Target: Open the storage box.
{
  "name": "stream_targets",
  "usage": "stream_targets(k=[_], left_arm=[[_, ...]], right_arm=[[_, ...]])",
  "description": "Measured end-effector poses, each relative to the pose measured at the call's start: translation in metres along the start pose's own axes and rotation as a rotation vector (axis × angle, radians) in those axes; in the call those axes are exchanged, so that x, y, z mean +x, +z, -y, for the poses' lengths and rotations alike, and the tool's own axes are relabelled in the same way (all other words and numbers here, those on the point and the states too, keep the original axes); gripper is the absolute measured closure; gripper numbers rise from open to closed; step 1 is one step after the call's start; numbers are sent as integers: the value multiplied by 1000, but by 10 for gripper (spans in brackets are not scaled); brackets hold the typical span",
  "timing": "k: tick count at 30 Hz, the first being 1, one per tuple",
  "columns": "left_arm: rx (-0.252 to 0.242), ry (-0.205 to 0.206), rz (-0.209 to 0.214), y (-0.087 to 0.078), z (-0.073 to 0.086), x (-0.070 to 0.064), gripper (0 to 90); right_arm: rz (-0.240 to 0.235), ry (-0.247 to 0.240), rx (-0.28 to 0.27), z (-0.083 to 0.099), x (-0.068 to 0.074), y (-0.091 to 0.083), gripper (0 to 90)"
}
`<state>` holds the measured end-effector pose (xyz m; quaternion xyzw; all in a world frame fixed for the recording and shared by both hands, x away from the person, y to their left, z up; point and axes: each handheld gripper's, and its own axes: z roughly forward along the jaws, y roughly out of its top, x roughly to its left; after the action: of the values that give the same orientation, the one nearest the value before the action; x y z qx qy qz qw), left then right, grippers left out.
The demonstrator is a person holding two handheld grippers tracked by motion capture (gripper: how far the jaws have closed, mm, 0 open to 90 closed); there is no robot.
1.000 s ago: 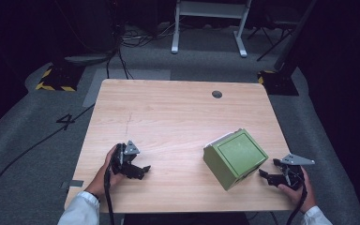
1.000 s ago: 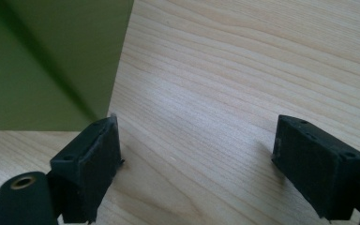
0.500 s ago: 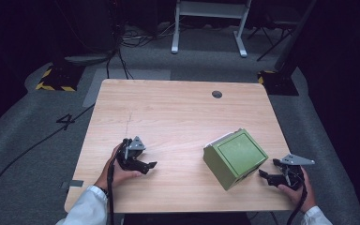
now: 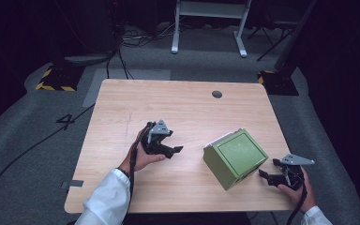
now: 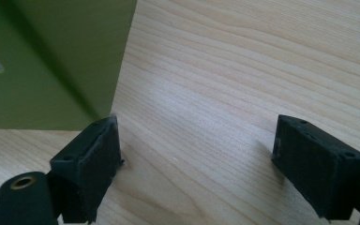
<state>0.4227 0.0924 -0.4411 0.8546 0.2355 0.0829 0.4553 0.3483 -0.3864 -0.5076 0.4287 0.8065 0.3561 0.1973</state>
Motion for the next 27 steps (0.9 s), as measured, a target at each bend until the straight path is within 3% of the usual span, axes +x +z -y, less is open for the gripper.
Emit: stream_targets(k=[5,9,13,17,20,23,25,27], left_arm=[[31,41,0,20,-26,3,252],[26,61,18,31,-46,3,291],[43,81,34,47,-59,4,313],[88,106,29,63,-63,6,302],[116,102,31,74,-65,7,304],[151,119,66,88,-69,3,313],[164,133,51,93,-72,-2,337],[162,132,66,96,-73,-4,346]], right_arm=[[0,0,0,0,0,0,156],[0,0,0,0,0,0,157],[-1,-1,0,0,0,0,157],[-1,-1,0,0,0,0,157],[-3,-2,0,0,0,0,156],[-3,-3,0,0,0,0,157],[-3,-3,0,0,0,0,156],[-3,-3,0,0,0,0,156]])
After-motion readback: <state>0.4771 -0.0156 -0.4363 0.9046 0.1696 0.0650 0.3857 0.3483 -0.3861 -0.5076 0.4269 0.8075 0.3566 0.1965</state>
